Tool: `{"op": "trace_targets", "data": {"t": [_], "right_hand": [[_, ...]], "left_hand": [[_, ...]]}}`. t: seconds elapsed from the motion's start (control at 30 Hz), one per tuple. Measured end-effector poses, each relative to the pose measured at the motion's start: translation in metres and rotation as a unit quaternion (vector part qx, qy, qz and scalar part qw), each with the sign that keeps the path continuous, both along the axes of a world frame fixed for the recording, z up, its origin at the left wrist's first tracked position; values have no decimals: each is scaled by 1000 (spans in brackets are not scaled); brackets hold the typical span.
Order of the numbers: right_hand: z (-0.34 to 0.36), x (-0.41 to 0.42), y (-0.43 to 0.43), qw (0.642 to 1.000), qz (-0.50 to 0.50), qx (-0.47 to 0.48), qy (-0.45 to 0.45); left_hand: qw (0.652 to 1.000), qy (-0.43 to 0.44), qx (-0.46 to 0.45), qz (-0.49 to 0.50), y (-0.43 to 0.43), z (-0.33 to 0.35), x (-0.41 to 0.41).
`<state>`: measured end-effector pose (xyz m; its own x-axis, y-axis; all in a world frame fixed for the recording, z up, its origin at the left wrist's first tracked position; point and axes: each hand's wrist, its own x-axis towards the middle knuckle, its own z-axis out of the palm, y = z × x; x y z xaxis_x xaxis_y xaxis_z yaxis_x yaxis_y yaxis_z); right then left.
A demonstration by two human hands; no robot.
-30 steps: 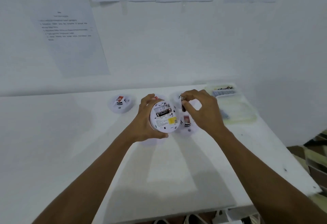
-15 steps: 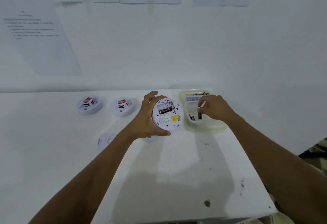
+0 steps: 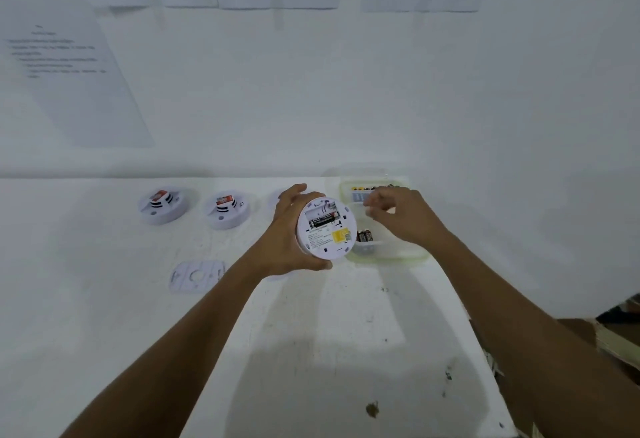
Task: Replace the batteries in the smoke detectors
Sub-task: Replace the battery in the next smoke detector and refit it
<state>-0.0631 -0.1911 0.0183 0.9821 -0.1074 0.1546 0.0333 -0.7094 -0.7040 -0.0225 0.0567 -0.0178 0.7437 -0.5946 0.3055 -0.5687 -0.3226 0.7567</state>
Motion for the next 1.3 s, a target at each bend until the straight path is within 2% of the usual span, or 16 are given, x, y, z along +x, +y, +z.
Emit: {"op": "trace_targets", "data": {"t": [0.07,0.17,0.27,0.43,0.7,0.87,0.97,1.13,1.3], "right_hand": [[7,-12,15,997,5,41,-67],[7,-21,38,994,-1,77,-82],[0,-23,56,986,-59,121,-95],[-5,-23,77,966,-148,197,-76],[-5,-19,90,923,-175,339,-59],[-2,-16,93,940,-180,236,-168],[3,-13,89,948,-170,178,-203],[4,-8,76,960,-142,143,-197],[-5,-3,57,965,-177,81,-175]], "left_hand": [[1000,-3,-4,-3,-6,1,1],[1000,-4,-11,-3,-16,2,2],[1000,-17,-1,-2,-21,3,5],[999,-41,8,-1,-18,-2,11],[998,-59,10,3,-13,-9,24],[998,-60,10,7,-20,-11,32],[998,-53,13,12,-29,-10,34],[998,-56,-10,11,-42,-8,37],[998,-56,-23,24,-45,-11,37]]}}
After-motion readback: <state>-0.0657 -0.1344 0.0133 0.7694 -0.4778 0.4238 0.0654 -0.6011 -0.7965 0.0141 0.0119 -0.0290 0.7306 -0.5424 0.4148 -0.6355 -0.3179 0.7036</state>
